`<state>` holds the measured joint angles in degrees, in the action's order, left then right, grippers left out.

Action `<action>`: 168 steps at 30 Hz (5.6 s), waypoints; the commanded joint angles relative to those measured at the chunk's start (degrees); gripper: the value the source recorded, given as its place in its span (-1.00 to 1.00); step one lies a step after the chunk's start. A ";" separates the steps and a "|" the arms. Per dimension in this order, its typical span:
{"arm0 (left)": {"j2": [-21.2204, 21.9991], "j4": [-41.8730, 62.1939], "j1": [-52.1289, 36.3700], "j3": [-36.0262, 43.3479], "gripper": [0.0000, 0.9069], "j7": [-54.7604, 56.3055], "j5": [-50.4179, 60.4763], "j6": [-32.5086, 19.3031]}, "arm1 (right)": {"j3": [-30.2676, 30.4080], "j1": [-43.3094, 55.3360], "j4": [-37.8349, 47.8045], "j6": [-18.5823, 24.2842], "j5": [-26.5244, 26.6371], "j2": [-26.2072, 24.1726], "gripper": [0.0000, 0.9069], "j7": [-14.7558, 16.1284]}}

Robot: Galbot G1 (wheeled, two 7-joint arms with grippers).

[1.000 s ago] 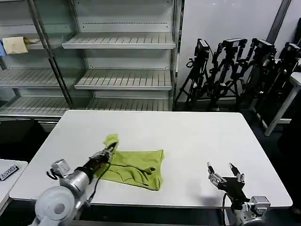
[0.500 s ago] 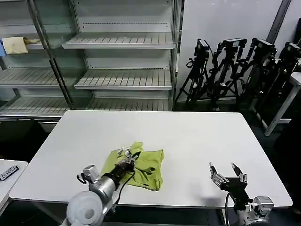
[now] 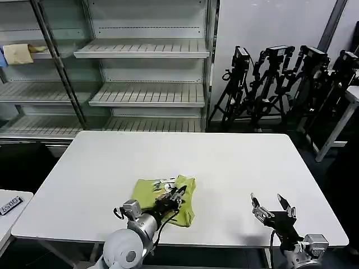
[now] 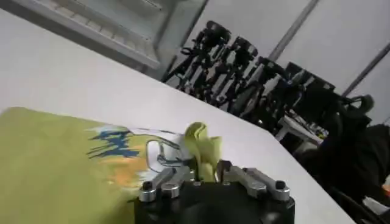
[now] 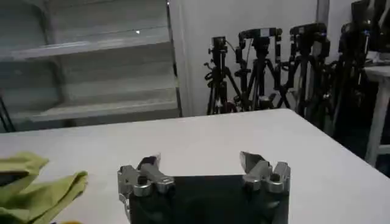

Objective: Fold and organize the clothes.

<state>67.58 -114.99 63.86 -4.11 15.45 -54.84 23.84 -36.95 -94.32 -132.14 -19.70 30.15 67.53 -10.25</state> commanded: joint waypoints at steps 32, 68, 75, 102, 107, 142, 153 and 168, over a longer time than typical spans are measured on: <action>-6.71 3.65 6.10 -15.34 1.00 2.01 1.49 0.09 | 2.32 1.69 0.82 -0.21 -1.11 1.18 1.00 -0.07; -2.13 10.29 3.39 -15.36 -0.96 -4.78 -18.72 1.74 | 0.22 -0.84 -1.29 -0.47 -1.13 2.74 1.00 -0.15; -0.73 10.22 3.75 -16.08 -0.96 -5.44 -22.55 1.75 | 0.12 -1.09 -1.50 -0.48 -1.11 2.92 1.00 -0.16; -34.25 7.12 5.04 -58.66 -0.96 -5.89 -22.02 7.45 | 3.80 4.72 -0.64 -0.46 0.76 2.11 1.00 -0.09; -40.69 1.94 7.47 -63.52 -0.96 -8.49 -12.36 9.14 | 6.08 6.41 0.43 -0.15 0.60 2.52 1.00 0.07; -6.60 2.48 -4.76 3.09 -0.96 -3.54 41.35 -2.97 | 2.80 -2.26 -2.42 1.88 -5.31 5.02 1.00 0.62; 2.19 11.63 -12.82 12.61 -0.96 -2.91 34.82 -2.83 | 1.14 -3.30 -3.55 1.90 -6.41 4.71 1.00 0.83; 3.49 14.05 -12.93 7.34 1.00 -0.70 26.85 -10.62 | 1.22 -2.48 -2.25 4.66 -13.35 3.52 1.00 2.59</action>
<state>68.99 -103.46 52.61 5.37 12.14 -21.37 18.60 -35.94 -96.93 -135.17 -16.49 21.34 71.28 -8.31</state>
